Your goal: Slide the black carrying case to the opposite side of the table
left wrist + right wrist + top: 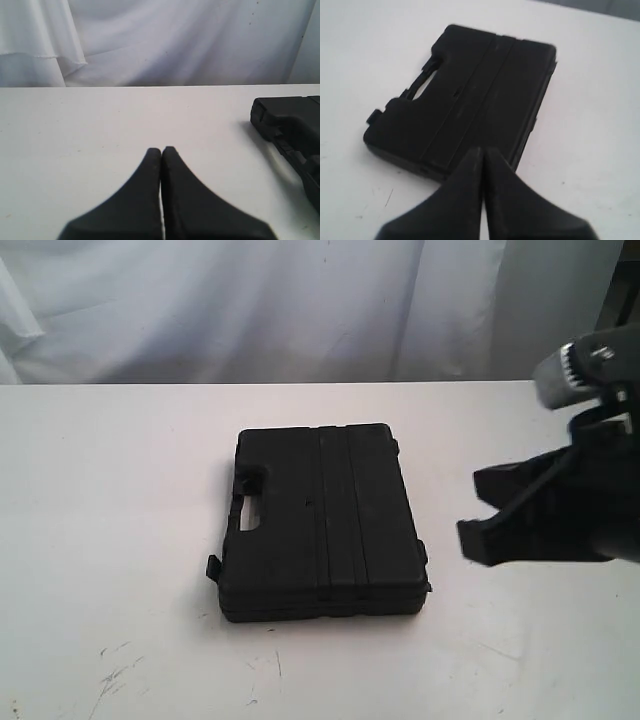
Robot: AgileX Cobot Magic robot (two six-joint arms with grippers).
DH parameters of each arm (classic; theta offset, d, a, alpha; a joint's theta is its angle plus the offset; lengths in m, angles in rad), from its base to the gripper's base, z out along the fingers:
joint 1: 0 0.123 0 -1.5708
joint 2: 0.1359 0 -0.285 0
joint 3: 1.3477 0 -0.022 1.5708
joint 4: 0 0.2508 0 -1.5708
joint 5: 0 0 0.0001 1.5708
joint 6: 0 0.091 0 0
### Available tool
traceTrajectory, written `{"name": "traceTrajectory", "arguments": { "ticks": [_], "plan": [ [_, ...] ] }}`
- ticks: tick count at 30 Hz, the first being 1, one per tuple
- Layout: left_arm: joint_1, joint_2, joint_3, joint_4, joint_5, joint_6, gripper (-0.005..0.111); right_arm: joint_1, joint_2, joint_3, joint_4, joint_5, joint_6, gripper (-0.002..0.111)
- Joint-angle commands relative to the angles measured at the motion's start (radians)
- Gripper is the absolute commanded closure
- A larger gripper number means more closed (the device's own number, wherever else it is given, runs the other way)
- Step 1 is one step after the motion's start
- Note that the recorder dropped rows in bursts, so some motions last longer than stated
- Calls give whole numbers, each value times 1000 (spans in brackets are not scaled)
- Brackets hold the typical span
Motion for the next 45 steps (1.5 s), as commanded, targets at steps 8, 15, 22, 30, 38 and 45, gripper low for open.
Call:
{"name": "traceTrajectory", "arguments": {
  "ticks": [8,15,22,30,38,45],
  "plan": [
    [3,-5,4,-11,1,-1,107,-385,-265,69,-28,-16,-8,108],
    [3,-5,4,-11,1,-1,107,-577,-454,254,-25,-76,-8,108],
    [3,-5,4,-11,1,-1,107,-652,-663,406,-34,-123,-8,108],
    [3,-5,4,-11,1,-1,107,-650,-721,443,-15,-140,-6,108],
    [3,-5,4,-11,1,-1,107,-672,-834,543,412,-82,-503,108],
    [3,-5,4,-11,1,-1,107,-691,-912,641,429,-87,-498,108]
  ]
}}
